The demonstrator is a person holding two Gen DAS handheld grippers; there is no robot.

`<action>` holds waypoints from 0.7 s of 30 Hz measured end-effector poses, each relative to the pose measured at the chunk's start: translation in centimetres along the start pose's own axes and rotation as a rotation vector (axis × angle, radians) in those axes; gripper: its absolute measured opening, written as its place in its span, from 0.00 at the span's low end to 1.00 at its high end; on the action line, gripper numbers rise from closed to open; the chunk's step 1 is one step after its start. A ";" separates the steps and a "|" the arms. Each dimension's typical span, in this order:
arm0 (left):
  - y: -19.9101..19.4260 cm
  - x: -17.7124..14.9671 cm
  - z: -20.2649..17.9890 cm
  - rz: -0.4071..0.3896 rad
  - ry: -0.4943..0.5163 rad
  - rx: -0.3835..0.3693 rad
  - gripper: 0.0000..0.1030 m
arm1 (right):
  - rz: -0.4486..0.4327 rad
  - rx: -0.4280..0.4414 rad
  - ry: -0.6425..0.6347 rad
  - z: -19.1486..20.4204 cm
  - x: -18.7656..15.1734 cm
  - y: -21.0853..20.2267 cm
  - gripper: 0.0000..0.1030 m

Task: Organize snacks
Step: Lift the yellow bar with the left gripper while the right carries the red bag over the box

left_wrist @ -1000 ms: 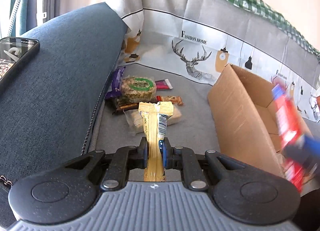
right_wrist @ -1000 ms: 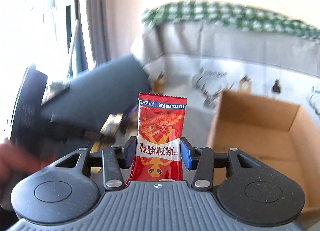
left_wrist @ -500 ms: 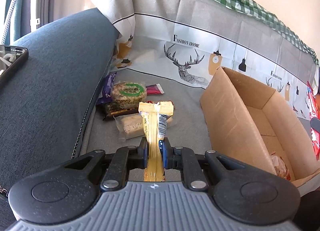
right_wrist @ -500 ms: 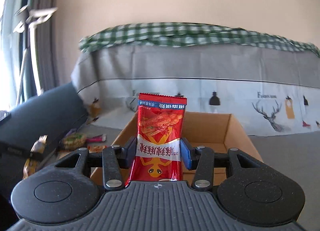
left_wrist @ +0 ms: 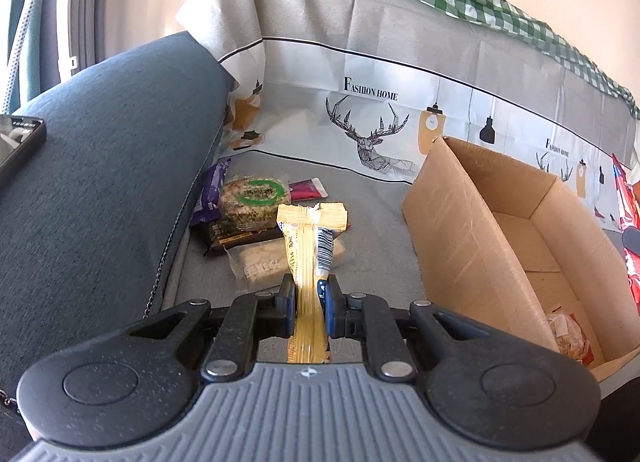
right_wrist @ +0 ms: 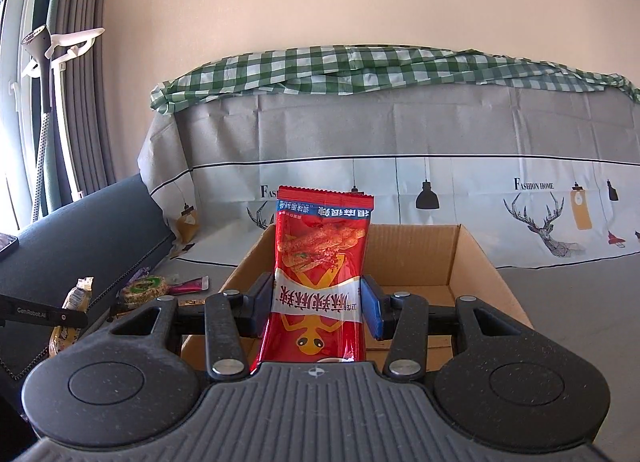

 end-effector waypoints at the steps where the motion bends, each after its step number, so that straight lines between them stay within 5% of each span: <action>1: 0.1 0.0 -0.2 -0.002 0.006 0.001 0.14 | 0.001 0.001 -0.002 0.0 0.0 0.0 0.47; 11: 0.0 1.6 -4.1 -0.084 0.086 -0.038 0.14 | 0.001 0.006 0.004 -0.2 0.0 0.1 0.47; 21: -0.8 2.2 -12.1 -0.197 0.218 -0.165 0.14 | -0.010 -0.021 0.045 -0.8 0.2 0.2 0.47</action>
Point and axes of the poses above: each gripper's, at about its wrist camera, not at the fingertips, and y roughly the way its jaws point, z to its left, x to its top, the point moved 6 cm from there along y, roughly the way its jaws point, and after that the axes turned 2 degrees about -y, right-handed, at the moved point
